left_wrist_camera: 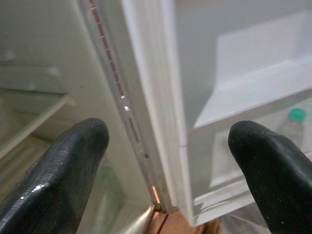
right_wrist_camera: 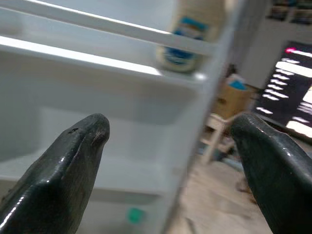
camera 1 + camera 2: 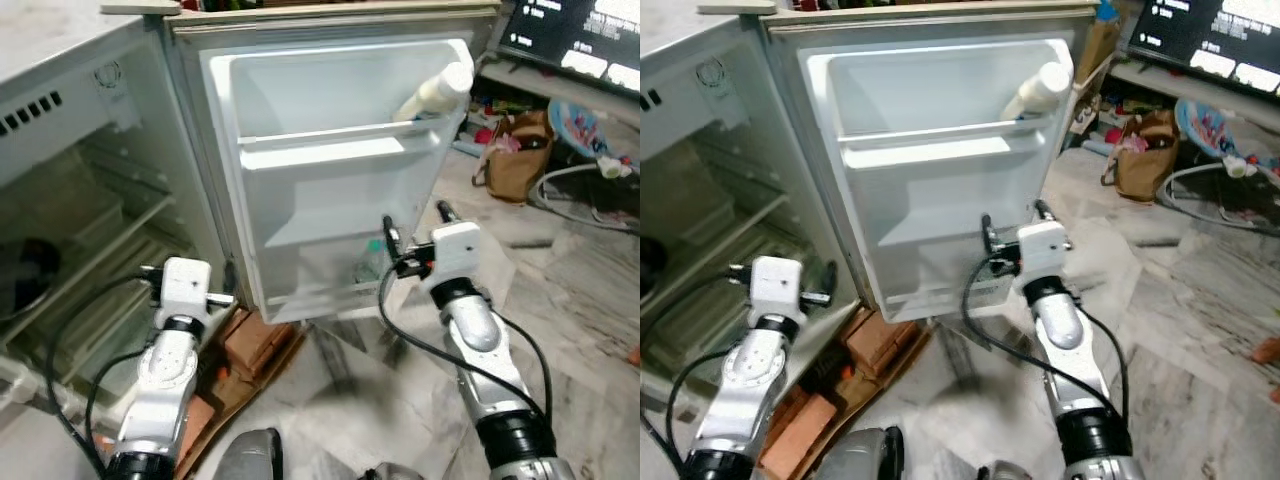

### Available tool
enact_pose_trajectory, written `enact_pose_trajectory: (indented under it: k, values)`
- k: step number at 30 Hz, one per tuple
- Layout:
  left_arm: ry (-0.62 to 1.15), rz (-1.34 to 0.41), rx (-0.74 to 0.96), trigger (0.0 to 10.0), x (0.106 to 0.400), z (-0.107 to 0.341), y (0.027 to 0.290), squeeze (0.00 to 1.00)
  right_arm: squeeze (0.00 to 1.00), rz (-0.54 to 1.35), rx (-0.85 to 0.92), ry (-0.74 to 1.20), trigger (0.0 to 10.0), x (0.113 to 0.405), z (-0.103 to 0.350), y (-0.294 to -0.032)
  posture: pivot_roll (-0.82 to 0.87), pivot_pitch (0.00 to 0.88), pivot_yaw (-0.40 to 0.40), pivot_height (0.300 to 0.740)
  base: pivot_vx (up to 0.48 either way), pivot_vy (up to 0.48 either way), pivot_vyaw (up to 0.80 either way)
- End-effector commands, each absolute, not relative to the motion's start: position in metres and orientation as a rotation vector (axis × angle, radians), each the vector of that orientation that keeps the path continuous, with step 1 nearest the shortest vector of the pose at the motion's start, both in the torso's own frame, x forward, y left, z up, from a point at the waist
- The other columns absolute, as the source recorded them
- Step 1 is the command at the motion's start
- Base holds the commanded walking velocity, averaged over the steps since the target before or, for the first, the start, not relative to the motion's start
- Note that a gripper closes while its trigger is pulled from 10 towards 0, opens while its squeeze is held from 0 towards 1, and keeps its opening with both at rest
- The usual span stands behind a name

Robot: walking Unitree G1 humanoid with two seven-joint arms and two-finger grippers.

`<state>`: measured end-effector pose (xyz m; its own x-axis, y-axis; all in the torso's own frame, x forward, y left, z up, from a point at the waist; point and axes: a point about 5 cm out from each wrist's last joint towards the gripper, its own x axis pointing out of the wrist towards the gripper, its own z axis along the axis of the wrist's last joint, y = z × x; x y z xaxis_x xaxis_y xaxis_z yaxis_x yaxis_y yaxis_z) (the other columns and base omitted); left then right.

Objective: Restocking fridge

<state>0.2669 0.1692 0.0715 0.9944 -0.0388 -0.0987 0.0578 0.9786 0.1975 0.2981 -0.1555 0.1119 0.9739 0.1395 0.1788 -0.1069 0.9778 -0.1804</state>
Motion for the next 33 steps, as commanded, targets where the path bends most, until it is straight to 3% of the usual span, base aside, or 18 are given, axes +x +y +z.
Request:
enact_pose_trajectory:
  k: [1, 8, 21, 33]
  values:
    - [0.085, -0.057, 0.203, 10.0, 0.267, 0.075, 0.168, 0.00, 0.00, 0.086, -0.173, -0.210, 10.0, 0.300, 0.115, -0.162, 0.05, 0.075, -0.048, 0.740, 0.000, 0.000, 0.00]
    - [0.082, -0.056, 0.205, 10.0, 0.266, 0.077, 0.169, 0.00, 0.00, 0.113, -0.156, -0.244, 10.0, 0.317, 0.130, -0.157, 0.06, 0.093, -0.043, 0.740, 0.000, 0.000, 0.00]
    - [0.099, -0.033, 0.240, 10.0, 0.249, 0.084, 0.184, 0.00, 0.00, 0.286, -0.133, -0.359, 10.0, 0.387, 0.212, -0.125, 0.17, 0.167, -0.044, 0.740, 0.000, 0.000, 0.00]
    - [0.149, 0.008, 0.271, 10.0, 0.221, 0.089, 0.201, 0.00, 0.00, 0.318, -0.114, -0.344, 10.0, 0.404, 0.233, -0.113, 0.25, 0.242, -0.036, 0.740, 0.000, 0.000, 0.00]
